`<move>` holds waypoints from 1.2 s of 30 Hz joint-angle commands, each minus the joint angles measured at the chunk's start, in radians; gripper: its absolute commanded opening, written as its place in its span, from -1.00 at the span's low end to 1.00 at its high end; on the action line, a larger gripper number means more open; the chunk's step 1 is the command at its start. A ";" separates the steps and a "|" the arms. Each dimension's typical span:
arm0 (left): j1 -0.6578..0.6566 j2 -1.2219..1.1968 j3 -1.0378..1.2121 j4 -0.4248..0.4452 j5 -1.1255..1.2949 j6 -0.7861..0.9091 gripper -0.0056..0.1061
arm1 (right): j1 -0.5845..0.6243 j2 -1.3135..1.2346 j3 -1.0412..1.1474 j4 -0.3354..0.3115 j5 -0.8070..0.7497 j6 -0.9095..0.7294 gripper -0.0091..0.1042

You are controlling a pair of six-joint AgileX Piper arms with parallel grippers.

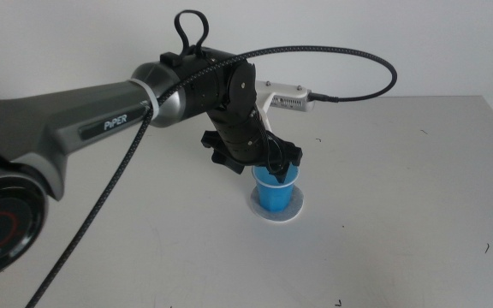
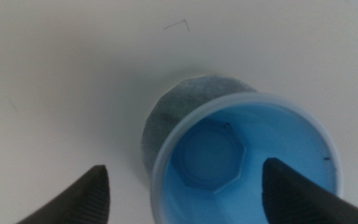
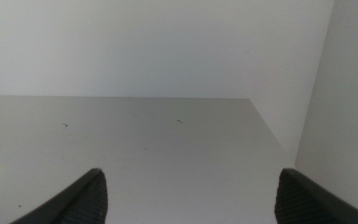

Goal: Place an empty cup on a cup mat.

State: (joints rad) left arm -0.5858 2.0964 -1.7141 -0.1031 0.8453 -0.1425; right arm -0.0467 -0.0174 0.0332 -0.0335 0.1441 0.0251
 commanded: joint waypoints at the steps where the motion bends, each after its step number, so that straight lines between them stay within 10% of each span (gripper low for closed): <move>1: 0.011 -0.109 -0.029 -0.016 -0.023 0.038 0.80 | 0.002 -0.019 -0.012 -0.009 -0.078 -0.008 0.82; 12: 0.139 -0.411 -0.029 -0.070 0.190 0.143 0.95 | 0.002 -0.019 -0.012 -0.009 -0.078 -0.008 0.82; 26: 0.251 -0.714 -0.012 0.147 0.415 0.134 0.95 | 0.002 -0.019 -0.012 -0.009 -0.078 -0.008 0.82; 36: 0.479 -1.050 0.409 0.180 0.170 0.149 0.95 | 0.002 -0.019 -0.012 -0.009 -0.078 -0.008 0.82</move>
State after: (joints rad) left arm -0.1367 1.1246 -1.3550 0.0804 1.1261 0.0102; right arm -0.0467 -0.0174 0.0332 -0.0335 0.1441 0.0251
